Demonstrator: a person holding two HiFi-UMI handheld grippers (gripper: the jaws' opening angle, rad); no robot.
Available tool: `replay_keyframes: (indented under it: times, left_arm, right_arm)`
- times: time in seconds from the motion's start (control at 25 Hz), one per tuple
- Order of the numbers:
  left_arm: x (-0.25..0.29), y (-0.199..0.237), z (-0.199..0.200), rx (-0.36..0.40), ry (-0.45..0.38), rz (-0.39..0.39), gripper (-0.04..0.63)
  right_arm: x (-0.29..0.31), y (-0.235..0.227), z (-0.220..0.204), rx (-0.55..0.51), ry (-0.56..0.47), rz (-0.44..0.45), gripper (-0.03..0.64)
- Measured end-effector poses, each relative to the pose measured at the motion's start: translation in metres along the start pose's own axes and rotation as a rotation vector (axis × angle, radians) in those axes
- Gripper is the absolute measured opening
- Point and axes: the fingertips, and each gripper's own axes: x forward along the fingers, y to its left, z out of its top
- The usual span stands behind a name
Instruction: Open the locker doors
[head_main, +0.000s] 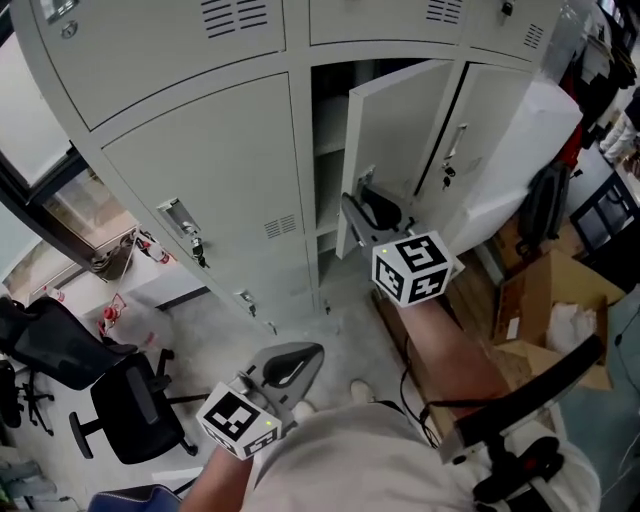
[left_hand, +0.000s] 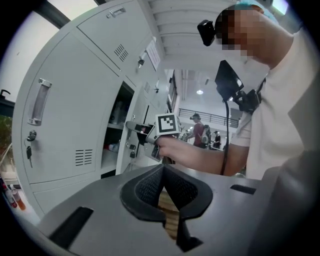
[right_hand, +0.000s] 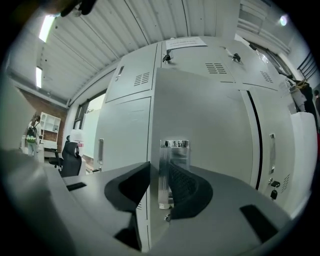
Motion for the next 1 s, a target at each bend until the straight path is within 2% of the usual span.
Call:
replay_keyframes:
  times: [0.6,1.0]
  left_arm:
    - [0.065,-0.044,0.007,0.03,0.027,-0.16,0.011]
    - [0.111,-0.065,0.008,0.044,0.061,-0.225,0.011]
  right_arm:
    - [-0.086,-0.025,-0.001,0.032,-0.04,0.221,0.106]
    - [-0.136,-0.056,-0.003,0.034,-0.029,0.211,0.109]
